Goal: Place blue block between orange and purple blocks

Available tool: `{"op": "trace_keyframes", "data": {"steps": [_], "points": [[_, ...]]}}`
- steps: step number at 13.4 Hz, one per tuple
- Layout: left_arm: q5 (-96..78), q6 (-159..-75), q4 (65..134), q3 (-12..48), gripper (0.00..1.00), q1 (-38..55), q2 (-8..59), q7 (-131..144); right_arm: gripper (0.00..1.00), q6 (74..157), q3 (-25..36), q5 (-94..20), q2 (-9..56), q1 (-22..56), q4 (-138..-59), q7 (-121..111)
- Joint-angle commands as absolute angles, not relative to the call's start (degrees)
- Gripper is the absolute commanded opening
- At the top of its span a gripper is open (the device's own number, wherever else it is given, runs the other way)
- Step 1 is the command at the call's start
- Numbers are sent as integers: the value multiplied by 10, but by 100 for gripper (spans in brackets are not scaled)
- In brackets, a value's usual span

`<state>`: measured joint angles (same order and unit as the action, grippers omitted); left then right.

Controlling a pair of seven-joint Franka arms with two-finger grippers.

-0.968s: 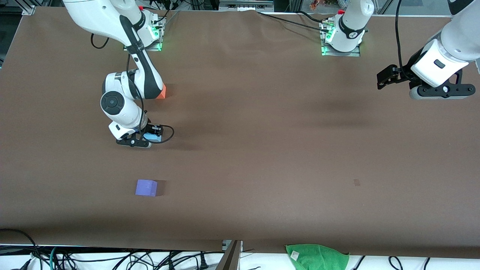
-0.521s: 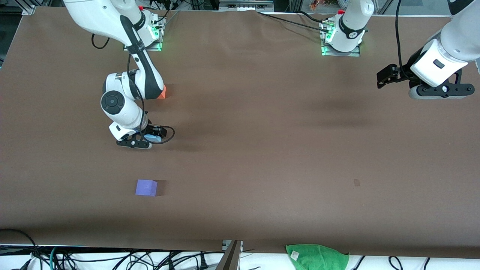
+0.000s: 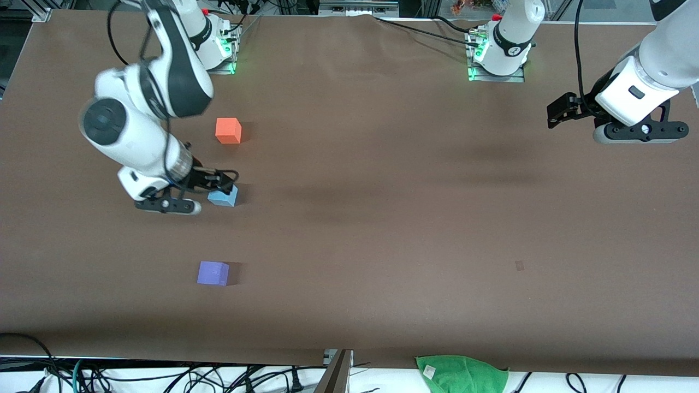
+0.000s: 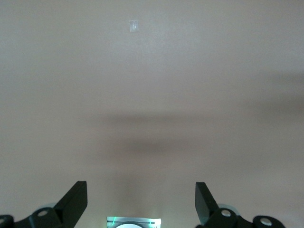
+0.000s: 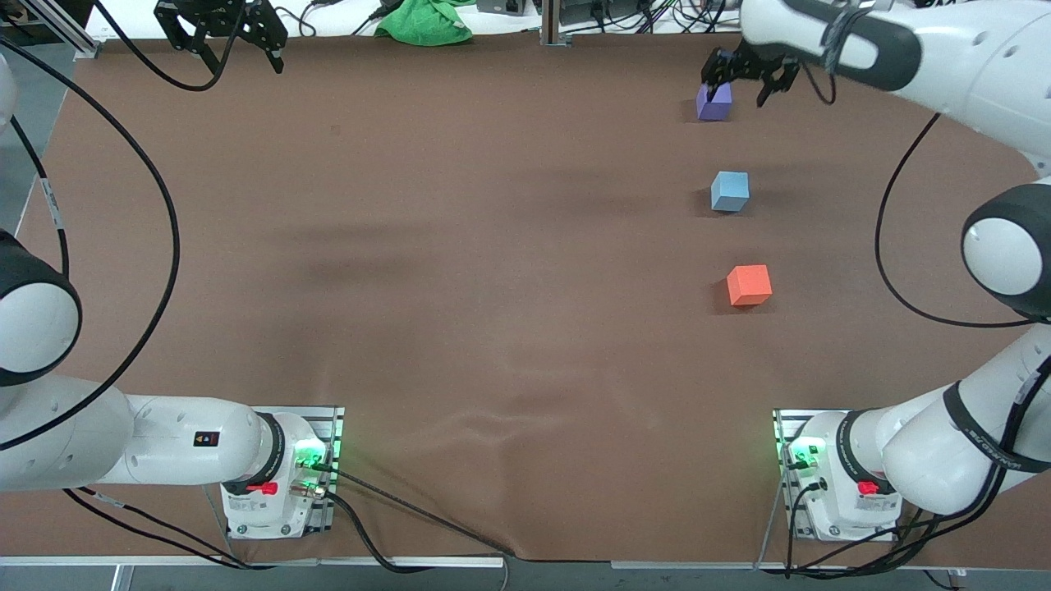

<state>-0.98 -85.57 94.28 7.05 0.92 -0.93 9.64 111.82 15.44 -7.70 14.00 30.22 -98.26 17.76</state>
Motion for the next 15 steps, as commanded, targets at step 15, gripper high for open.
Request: {"op": "trace_keyframes", "data": {"steps": [15], "points": [[-3, -848, 934, 75, 100, 11, -10, 91, 99, 969, 35, -17, -3, 108, -993, 63]]}}
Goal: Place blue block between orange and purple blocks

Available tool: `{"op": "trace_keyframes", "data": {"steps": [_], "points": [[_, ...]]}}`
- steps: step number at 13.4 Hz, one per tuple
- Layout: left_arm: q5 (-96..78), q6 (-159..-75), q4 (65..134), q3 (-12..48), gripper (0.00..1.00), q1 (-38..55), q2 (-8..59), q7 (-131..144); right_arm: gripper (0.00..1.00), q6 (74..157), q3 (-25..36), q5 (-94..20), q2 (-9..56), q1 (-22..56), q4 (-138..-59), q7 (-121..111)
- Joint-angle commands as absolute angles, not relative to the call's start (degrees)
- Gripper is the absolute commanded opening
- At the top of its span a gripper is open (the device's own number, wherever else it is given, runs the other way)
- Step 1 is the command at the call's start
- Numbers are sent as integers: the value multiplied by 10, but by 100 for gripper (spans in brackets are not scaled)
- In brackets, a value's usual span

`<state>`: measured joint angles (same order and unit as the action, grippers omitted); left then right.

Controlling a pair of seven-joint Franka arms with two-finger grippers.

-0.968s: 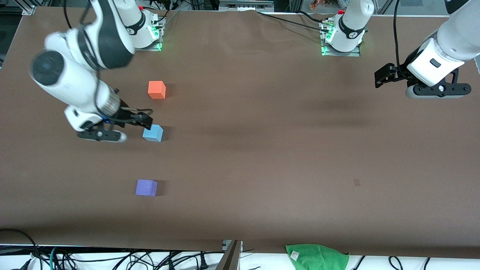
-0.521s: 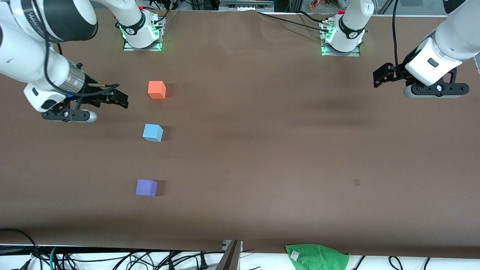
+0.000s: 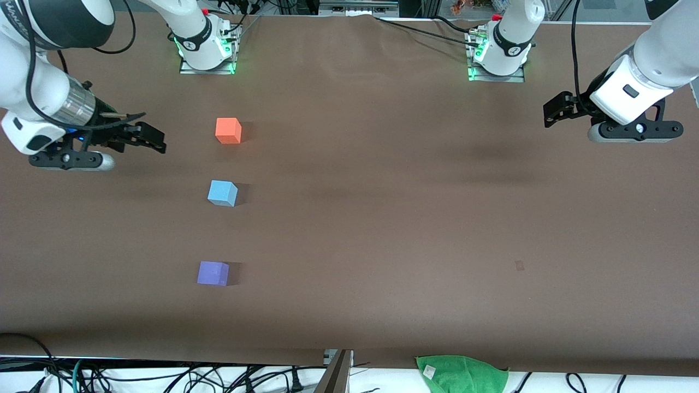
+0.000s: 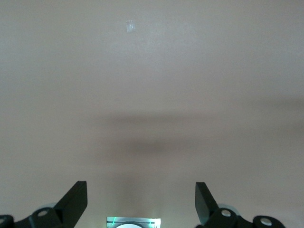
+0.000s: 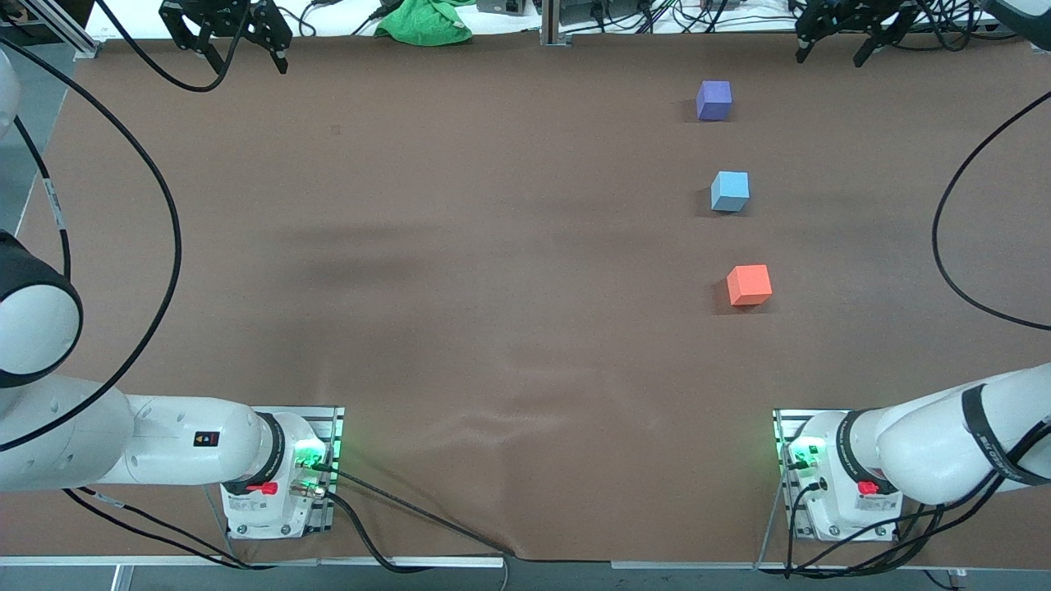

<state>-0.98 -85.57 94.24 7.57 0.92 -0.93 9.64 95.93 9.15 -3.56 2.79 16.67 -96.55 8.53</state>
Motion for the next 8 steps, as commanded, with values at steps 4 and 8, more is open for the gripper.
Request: {"op": "trace_keyframes", "data": {"steps": [4, 8], "points": [[-3, -847, 934, 75, 100, 11, -11, 91, 99, 962, 5, -17, -10, 63, -984, 9], [-4, -847, 934, 75, 100, 11, -11, 91, 99, 954, -15, -15, -10, 40, -970, 8]]}}
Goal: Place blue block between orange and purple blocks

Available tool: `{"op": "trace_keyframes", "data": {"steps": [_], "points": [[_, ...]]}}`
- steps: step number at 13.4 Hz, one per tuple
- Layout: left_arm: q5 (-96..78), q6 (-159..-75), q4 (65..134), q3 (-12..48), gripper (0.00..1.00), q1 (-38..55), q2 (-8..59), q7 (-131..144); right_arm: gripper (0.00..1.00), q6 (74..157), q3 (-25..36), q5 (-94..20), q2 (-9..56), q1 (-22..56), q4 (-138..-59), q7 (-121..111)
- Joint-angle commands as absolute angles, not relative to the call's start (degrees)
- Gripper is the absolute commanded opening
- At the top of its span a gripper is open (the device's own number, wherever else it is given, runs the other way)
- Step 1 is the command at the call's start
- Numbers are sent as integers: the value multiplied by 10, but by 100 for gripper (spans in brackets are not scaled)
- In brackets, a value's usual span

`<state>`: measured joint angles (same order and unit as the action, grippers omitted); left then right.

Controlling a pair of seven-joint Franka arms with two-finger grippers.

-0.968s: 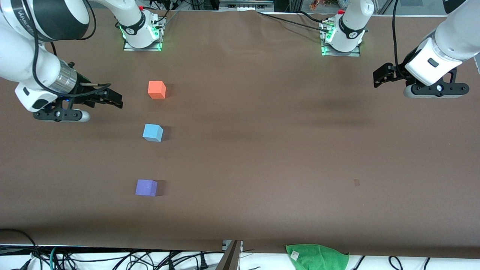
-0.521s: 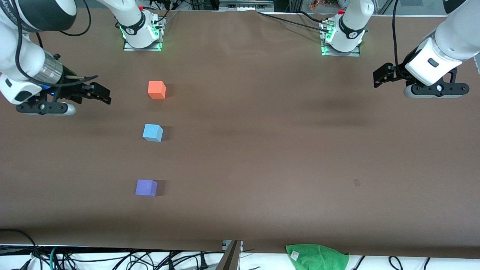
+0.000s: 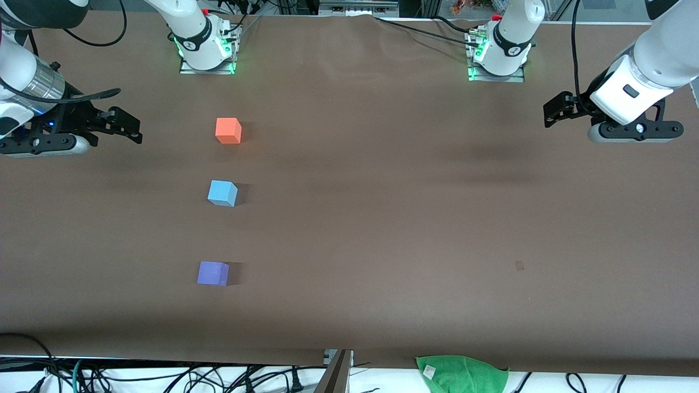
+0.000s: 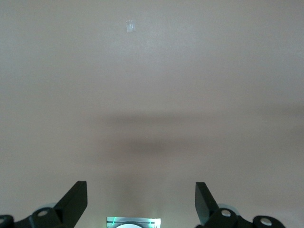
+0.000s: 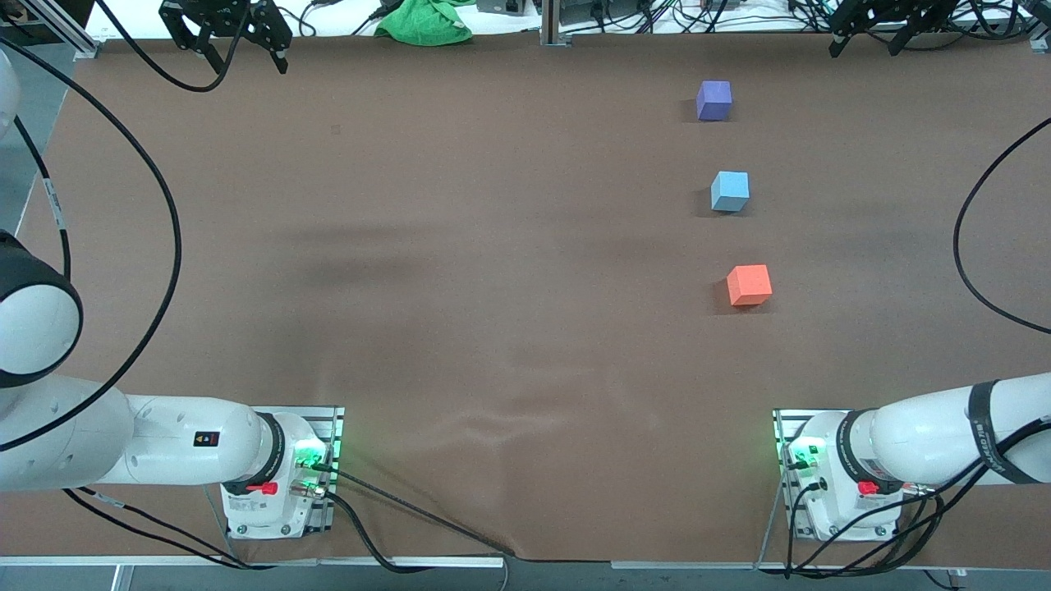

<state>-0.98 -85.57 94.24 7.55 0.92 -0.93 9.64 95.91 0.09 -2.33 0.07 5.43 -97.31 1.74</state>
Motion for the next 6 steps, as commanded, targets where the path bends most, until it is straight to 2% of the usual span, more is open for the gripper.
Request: {"op": "trace_keyframes", "data": {"steps": [1, 6], "points": [[-4, -847, 934, 75, 100, 11, -11, 91, 99, 954, -15, -14, -10, 40, -963, 8], [-3, -847, 934, 74, 100, 10, -11, 91, 99, 954, -21, -14, -3, 45, -953, 15]]}}
